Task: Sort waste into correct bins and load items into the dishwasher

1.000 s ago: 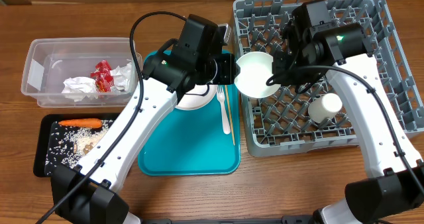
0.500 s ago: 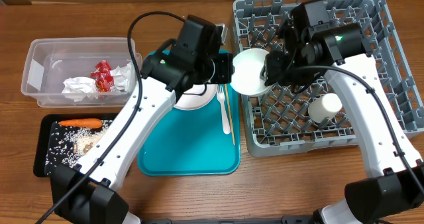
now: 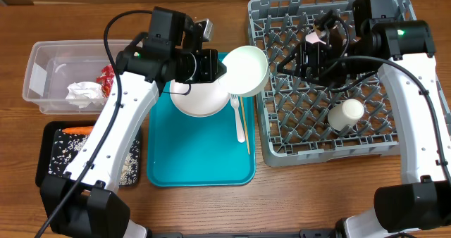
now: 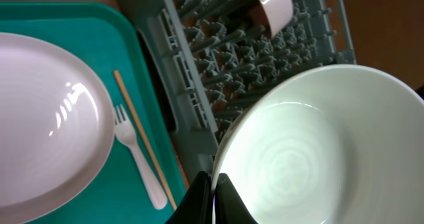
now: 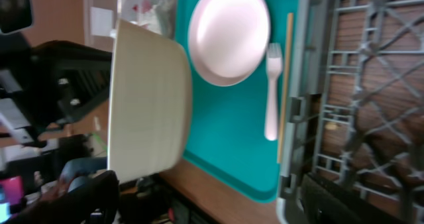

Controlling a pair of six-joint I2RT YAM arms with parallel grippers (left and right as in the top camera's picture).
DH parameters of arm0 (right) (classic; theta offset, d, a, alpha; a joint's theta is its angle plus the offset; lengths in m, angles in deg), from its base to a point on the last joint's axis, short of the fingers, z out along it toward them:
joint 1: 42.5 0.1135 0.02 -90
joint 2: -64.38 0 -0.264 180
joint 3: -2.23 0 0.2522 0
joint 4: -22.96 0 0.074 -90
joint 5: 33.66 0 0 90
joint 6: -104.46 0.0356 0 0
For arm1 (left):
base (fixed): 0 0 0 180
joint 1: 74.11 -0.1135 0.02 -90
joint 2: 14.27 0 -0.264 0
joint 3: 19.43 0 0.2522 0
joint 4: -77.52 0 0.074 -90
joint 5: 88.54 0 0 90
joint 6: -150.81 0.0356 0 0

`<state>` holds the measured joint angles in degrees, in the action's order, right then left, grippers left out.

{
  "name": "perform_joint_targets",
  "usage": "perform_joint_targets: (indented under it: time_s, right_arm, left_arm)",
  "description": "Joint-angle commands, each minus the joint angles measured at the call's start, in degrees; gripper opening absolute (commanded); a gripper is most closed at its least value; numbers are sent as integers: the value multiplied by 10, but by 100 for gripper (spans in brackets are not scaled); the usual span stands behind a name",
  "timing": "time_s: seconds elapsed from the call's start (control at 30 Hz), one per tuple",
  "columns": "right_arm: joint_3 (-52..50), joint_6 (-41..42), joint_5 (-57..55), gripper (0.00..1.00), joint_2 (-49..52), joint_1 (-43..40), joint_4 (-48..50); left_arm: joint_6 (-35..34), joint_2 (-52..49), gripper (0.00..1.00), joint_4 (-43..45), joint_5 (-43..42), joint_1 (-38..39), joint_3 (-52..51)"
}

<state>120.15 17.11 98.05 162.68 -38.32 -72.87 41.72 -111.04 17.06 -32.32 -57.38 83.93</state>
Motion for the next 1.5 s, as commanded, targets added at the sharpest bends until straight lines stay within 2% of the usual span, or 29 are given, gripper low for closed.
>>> perform_joint_targets:
  time_s: [0.0,0.17,0.57,0.83,1.1,1.3,1.47]
  right_arm:
    - [5,-14,62,94,-13,6,3]
    - [0,-11,84,100,-11,6,23]
    - [-23,-4,122,98,-11,7,61]
    - [-57,49,125,98,-10,10,131]
    - [-57,83,150,87,-10,41,186]
    - [-57,83,142,79,-10,56,187]
    - [-57,83,136,78,-10,56,177]
  left_arm:
    - [33,-1,4,8,-54,3,3]
    - [32,-1,4,16,-54,11,3]
    - [28,-1,4,39,-52,13,3]
    - [28,-1,4,42,-52,16,3]
    - [28,-1,4,42,-23,31,3]
    - [28,-1,4,42,-16,32,3]
    - [28,-1,4,43,-16,32,3]
